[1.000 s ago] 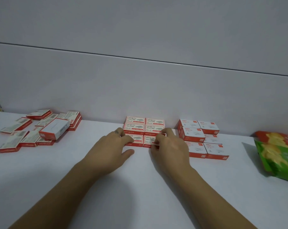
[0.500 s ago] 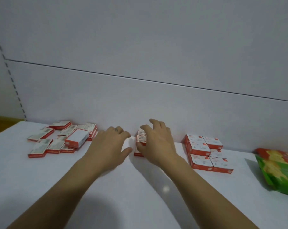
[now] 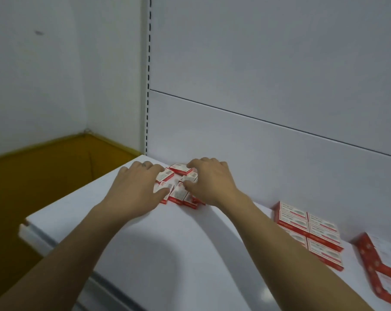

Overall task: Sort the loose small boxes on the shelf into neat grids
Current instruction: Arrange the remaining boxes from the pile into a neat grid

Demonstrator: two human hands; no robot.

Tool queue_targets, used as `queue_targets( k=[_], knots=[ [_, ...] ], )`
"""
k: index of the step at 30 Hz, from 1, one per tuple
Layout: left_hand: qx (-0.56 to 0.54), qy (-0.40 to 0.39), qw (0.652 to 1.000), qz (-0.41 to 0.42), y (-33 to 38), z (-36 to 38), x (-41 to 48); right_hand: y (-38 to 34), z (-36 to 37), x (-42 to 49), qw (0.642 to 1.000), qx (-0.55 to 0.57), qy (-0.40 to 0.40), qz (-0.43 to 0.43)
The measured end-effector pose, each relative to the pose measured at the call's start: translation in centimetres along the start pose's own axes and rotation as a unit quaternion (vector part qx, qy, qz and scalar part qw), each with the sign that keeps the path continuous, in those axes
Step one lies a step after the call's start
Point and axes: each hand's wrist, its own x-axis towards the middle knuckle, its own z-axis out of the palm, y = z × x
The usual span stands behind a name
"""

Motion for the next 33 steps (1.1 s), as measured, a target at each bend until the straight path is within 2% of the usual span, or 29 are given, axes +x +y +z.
queue_targets(
  k=[3, 8, 12, 16, 20, 26, 33],
  knots=[
    [0.008, -0.02, 0.999, -0.025, -2.1, 0.0, -0.2, -2.1, 1.3, 2.6, 0.998, -0.022, -0.046, -0.024],
    [-0.009, -0.065, 0.998, -0.011, -4.6, 0.9, -0.6, -4.5, 4.4, 4.9, 0.984, -0.078, -0.151, -0.053],
    [-0.038, -0.074, 0.996, -0.008, -5.4, 2.1, -0.8, -4.5, 5.6, 5.5, 0.983, -0.025, -0.177, -0.034],
    [-0.048, -0.063, 0.997, 0.01, -5.2, 2.4, -0.1, -3.4, 5.9, 5.1, 0.994, -0.017, -0.093, -0.051],
    [-0.079, -0.034, 0.995, 0.041, -4.3, 2.4, 1.4, -1.6, 4.3, 3.6, 0.994, 0.105, -0.011, -0.039],
    [-0.172, 0.006, 0.977, 0.128, 0.0, 2.1, 2.7, 2.5, 1.4, -1.2, 0.959, 0.265, 0.085, 0.05],
    [-0.22, 0.061, 0.929, 0.292, 8.5, 2.0, 4.4, 6.2, -1.0, -7.2, 0.9, 0.362, 0.181, 0.159]
  ],
)
